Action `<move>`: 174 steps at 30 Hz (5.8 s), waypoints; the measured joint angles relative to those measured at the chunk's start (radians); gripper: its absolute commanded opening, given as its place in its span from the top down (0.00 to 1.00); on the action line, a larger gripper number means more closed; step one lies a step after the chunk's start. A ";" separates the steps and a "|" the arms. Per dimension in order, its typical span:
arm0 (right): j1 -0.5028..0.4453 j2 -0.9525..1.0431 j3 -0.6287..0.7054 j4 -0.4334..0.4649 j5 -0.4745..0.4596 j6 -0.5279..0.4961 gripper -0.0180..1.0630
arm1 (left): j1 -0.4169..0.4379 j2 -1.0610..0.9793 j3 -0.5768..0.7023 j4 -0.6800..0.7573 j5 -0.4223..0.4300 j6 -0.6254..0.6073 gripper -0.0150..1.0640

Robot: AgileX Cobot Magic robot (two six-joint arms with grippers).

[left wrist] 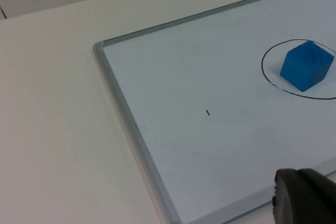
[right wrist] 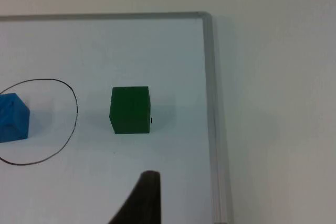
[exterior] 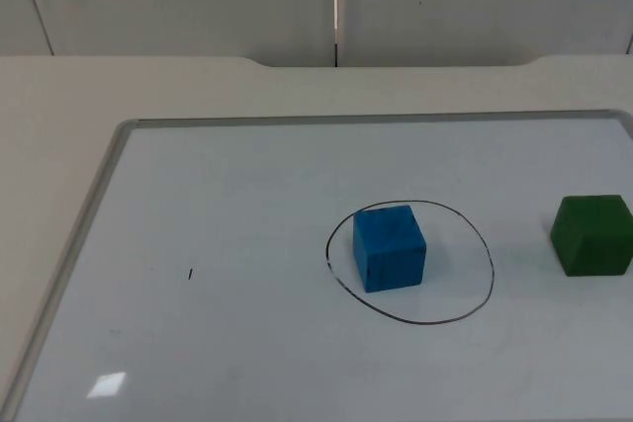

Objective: Push the two cubes into the marked area.

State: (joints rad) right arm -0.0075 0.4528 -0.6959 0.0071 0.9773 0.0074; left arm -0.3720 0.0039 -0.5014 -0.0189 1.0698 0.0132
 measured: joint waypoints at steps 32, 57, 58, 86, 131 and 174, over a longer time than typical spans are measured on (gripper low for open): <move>0.000 1.255 -0.314 0.023 -0.319 0.000 0.98 | 0.000 0.000 0.000 0.000 0.000 0.000 0.99; 0.058 1.409 -0.318 0.139 -0.440 0.000 0.98 | 0.000 0.000 0.000 0.000 0.000 0.000 0.99; 0.060 1.420 -0.318 0.139 -0.441 0.000 0.98 | 0.000 0.000 0.000 0.000 0.000 0.000 0.99; 0.152 1.464 -0.318 0.161 -0.511 0.027 0.98 | 0.000 0.000 0.000 0.000 0.001 0.000 0.99; 0.234 1.468 -0.318 0.184 -0.528 0.036 0.98 | 0.000 0.000 0.000 0.004 0.001 0.000 0.99; 0.304 1.468 -0.318 0.197 -0.588 0.036 0.98 | 0.000 0.000 0.000 0.008 0.001 0.000 0.99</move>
State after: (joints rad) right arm 0.2968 1.9213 -1.0137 0.2046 0.3896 0.0432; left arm -0.3720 0.0039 -0.5014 -0.0110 1.0712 0.0132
